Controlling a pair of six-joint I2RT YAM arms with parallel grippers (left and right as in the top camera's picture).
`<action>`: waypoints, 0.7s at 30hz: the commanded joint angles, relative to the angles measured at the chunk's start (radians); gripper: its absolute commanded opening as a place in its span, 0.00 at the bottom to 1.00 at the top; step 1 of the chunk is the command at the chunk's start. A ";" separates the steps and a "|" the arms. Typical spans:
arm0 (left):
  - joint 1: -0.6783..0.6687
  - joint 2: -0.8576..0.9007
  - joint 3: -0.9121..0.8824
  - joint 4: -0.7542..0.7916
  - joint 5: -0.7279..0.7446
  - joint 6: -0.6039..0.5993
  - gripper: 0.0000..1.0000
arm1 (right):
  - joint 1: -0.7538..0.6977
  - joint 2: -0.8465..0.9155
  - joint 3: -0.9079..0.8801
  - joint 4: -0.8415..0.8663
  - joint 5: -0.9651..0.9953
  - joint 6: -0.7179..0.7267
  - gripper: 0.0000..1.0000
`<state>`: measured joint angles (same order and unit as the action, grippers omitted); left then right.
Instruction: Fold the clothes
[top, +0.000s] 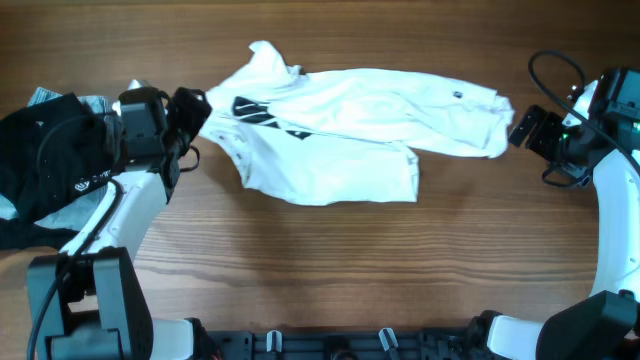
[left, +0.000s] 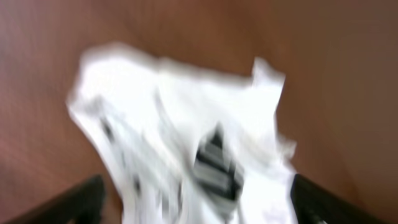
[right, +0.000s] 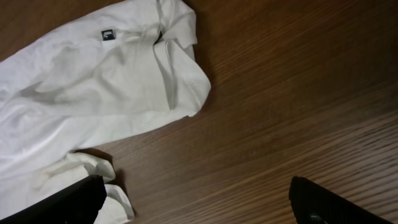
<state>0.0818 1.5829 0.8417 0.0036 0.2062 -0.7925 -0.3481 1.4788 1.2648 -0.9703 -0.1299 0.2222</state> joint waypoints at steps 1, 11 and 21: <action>-0.064 0.000 -0.006 -0.206 0.252 0.027 1.00 | 0.001 -0.014 -0.002 -0.016 -0.001 -0.013 1.00; -0.637 0.009 -0.006 -0.531 0.042 -0.297 1.00 | 0.001 -0.013 -0.008 -0.032 -0.001 -0.013 1.00; -0.786 0.277 -0.006 -0.075 -0.064 -0.505 0.96 | 0.001 -0.013 -0.008 -0.037 -0.001 -0.013 1.00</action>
<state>-0.7074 1.7313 0.8661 -0.1539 0.2111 -1.2552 -0.3481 1.4788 1.2648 -1.0061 -0.1299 0.2222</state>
